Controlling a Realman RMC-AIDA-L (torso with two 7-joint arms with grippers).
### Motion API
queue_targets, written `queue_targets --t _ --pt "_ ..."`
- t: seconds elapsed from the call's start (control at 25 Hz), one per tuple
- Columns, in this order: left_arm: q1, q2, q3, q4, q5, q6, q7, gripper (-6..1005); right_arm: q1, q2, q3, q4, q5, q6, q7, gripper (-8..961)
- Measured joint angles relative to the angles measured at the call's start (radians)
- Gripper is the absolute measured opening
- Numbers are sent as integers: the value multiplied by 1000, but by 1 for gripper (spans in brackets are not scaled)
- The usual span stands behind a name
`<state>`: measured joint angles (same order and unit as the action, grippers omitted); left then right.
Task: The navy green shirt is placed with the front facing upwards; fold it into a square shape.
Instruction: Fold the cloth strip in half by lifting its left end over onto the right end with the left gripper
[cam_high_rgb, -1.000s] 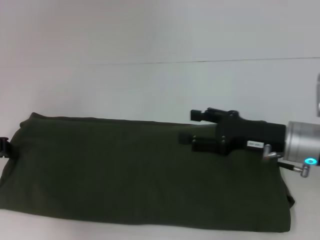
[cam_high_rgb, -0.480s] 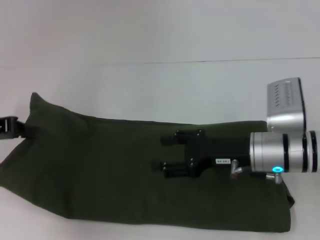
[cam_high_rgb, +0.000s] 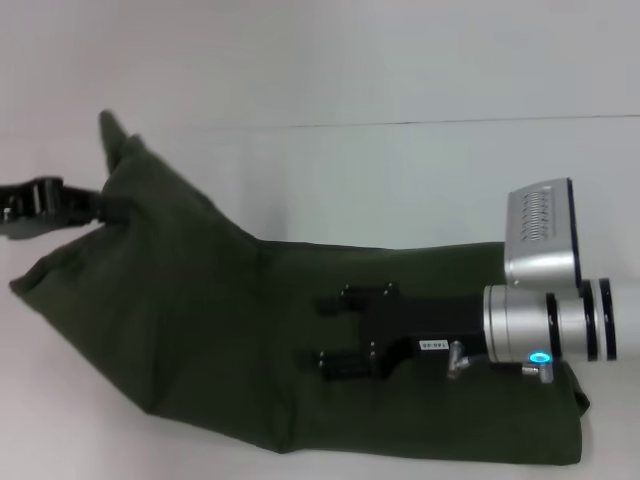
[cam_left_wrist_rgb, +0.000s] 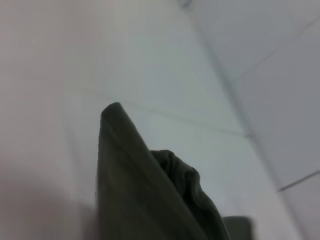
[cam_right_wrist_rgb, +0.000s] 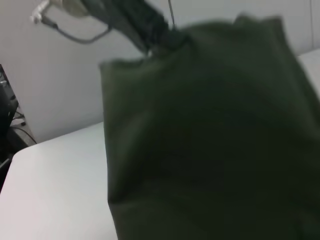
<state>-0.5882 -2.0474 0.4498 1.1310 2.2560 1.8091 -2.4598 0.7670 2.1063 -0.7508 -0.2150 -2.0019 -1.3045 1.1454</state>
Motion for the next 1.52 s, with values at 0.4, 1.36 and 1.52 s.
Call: queue_targets --t 0.4,1.36,1.52 --pt "-14 -31 12 -15 -89 35 -13 26 40 4 -10 91 0 64 -56 834" --pt "-11 -39 15 -56 -158 50 -2 27 28 -8 149 189 2 81 -167 834" --pt "-17 -45 18 -58 -164 48 1 26 -98 -13 186 -7 2 -54 -72 834"
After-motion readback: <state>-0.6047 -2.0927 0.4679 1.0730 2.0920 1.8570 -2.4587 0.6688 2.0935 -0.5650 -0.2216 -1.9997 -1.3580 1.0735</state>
